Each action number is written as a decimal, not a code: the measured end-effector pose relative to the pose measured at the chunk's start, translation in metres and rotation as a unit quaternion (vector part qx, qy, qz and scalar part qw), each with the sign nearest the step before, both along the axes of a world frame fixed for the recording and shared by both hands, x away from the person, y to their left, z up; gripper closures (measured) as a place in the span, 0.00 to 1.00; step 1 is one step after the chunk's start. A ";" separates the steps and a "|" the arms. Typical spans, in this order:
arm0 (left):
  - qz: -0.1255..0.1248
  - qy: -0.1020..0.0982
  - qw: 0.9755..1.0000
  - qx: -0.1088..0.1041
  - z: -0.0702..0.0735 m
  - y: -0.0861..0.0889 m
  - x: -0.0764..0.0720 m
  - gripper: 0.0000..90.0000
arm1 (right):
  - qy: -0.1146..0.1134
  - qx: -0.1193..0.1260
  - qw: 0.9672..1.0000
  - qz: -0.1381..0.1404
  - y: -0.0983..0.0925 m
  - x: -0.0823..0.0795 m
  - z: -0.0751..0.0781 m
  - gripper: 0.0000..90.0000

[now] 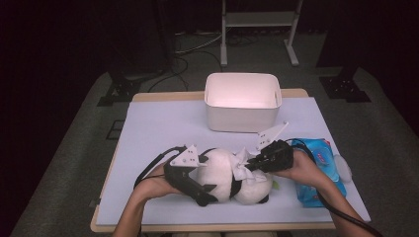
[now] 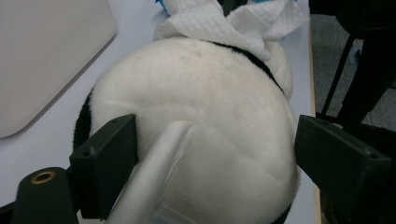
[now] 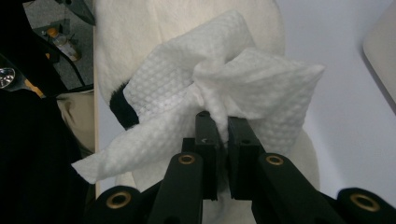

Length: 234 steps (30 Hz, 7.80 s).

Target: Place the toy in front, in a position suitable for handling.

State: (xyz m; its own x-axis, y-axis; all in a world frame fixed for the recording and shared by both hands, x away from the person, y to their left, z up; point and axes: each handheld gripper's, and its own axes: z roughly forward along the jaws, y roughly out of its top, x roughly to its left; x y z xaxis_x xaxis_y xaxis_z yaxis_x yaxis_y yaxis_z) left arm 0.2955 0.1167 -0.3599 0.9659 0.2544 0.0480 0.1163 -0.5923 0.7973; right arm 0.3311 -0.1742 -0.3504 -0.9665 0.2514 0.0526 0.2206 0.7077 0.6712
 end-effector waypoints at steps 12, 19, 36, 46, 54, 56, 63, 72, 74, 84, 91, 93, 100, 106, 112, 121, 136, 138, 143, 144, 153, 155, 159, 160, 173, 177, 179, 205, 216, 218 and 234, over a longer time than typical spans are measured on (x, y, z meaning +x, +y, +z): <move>0.004 0.013 1.000 0.008 -0.003 -0.003 0.001 0.14 | 0.000 0.004 1.000 0.006 -0.006 -0.009 -0.001 0.93; -0.006 -0.002 1.000 0.006 -0.001 -0.008 -0.002 0.17 | -0.016 0.014 1.000 0.016 0.008 -0.009 0.012 0.93; -0.009 -0.011 1.000 0.018 -0.002 -0.010 -0.004 0.17 | -0.021 0.023 0.998 0.048 0.046 0.005 0.033 0.93; -0.013 -0.012 1.000 0.012 0.000 -0.013 -0.006 0.17 | -0.009 0.016 1.000 0.021 0.025 0.007 0.028 0.93; -0.025 -0.015 0.999 0.016 0.001 -0.014 -0.008 0.17 | -0.018 0.014 0.999 0.033 0.048 0.017 0.041 0.93; -0.025 -0.015 0.999 0.016 0.001 -0.014 -0.008 0.17 | -0.019 0.010 0.999 0.036 0.055 0.020 0.042 0.93; -0.022 -0.012 0.999 0.022 -0.001 -0.012 -0.007 0.17 | -0.016 -0.003 1.000 0.027 0.053 0.020 0.040 0.93; -0.019 -0.004 1.000 0.018 -0.004 -0.009 -0.004 0.17 | 0.001 -0.013 1.000 0.008 0.025 0.014 0.027 0.93; -0.018 -0.003 1.000 0.020 -0.004 -0.008 -0.003 0.17 | 0.000 -0.015 1.000 0.005 0.019 0.014 0.024 0.93; -0.018 0.000 1.000 0.019 -0.006 -0.007 -0.002 0.17 | 0.008 -0.010 1.000 -0.023 -0.015 0.008 0.010 0.93; -0.016 0.001 1.000 0.019 -0.006 -0.007 -0.002 0.17 | 0.012 0.000 0.999 -0.048 -0.038 0.006 0.007 0.93; -0.016 0.001 1.000 0.019 -0.006 -0.007 -0.002 0.17 | 0.013 -0.002 0.998 -0.054 -0.044 0.005 0.005 0.93; -0.016 0.001 1.000 0.020 -0.006 -0.006 -0.002 0.17 | 0.027 -0.003 0.996 -0.083 -0.065 0.005 -0.007 0.93; -0.016 0.003 1.000 0.021 -0.006 -0.007 -0.002 0.17 | 0.025 -0.009 0.996 -0.088 -0.072 0.002 -0.010 0.93; -0.014 0.008 1.000 0.021 -0.006 -0.006 -0.001 0.17 | 0.011 -0.010 0.998 -0.065 -0.053 0.001 -0.001 0.93; -0.011 0.014 1.000 0.015 -0.007 -0.007 -0.001 0.17 | -0.006 -0.001 1.000 0.004 0.000 -0.004 0.013 0.93; -0.008 0.015 1.000 0.016 -0.007 -0.005 0.001 0.17 | -0.013 0.002 0.999 0.035 0.035 -0.001 0.026 0.93; -0.001 0.020 1.000 0.013 -0.008 -0.004 0.002 0.17 | -0.011 -0.003 1.000 0.029 0.028 -0.002 0.024 0.93; 0.012 0.031 0.999 0.006 -0.010 -0.002 0.006 0.17 | -0.006 -0.012 1.000 0.020 0.016 -0.011 0.014 0.93; 0.012 0.032 0.999 0.007 -0.010 -0.002 0.006 0.17 | -0.007 -0.014 1.000 0.023 0.013 -0.016 0.012 0.93; 0.009 0.025 1.000 0.003 -0.009 -0.004 0.005 0.16 | -0.002 -0.008 1.000 0.015 0.000 -0.021 0.004 0.93; 0.006 0.022 1.000 0.002 -0.008 -0.004 0.005 0.16 | 0.001 -0.007 1.000 0.009 -0.006 -0.021 0.002 0.93; 0.000 0.021 1.000 -0.004 -0.007 -0.004 0.004 0.16 | 0.006 -0.004 1.000 -0.001 -0.015 -0.019 0.000 0.93; -0.001 0.022 1.000 -0.004 -0.007 -0.004 0.004 0.16 | 0.006 -0.004 1.000 -0.001 -0.015 -0.019 0.000 0.93; -0.020 0.014 1.000 -0.002 -0.006 -0.012 0.003 0.22 | 0.012 0.012 0.999 -0.035 -0.040 -0.013 -0.007 0.93; -0.019 0.004 1.000 -0.019 0.001 -0.018 0.002 0.27 | 0.004 0.030 0.999 -0.040 -0.043 -0.013 0.002 0.93; -0.023 0.000 1.000 -0.016 0.005 -0.023 0.000 0.27 | 0.001 0.040 0.999 -0.032 -0.039 -0.015 0.008 0.93; -0.014 0.010 1.000 -0.004 0.005 -0.023 0.005 0.26 | -0.016 0.046 0.998 0.050 0.017 -0.021 0.043 0.93; -0.008 0.023 1.000 -0.003 -0.003 -0.015 0.007 0.25 | 0.011 0.023 0.999 -0.020 -0.027 0.002 0.015 0.93; -0.006 0.029 1.000 -0.003 -0.005 -0.012 0.008 0.25 | 0.018 0.019 0.999 -0.036 -0.033 0.007 0.009 0.93; 0.011 0.065 0.998 0.000 -0.012 0.017 0.005 0.19 | 0.014 0.001 1.000 -0.007 -0.006 -0.006 -0.001 0.93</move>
State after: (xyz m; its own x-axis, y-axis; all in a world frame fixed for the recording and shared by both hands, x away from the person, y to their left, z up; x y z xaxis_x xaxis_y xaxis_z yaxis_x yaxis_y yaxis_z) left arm 0.3001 0.1340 -0.3723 0.9579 0.2765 -0.0774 0.2324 -0.5885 0.7744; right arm 0.3253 -0.1799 -0.3515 -0.9612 0.2642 0.0795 0.2484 0.7035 0.6659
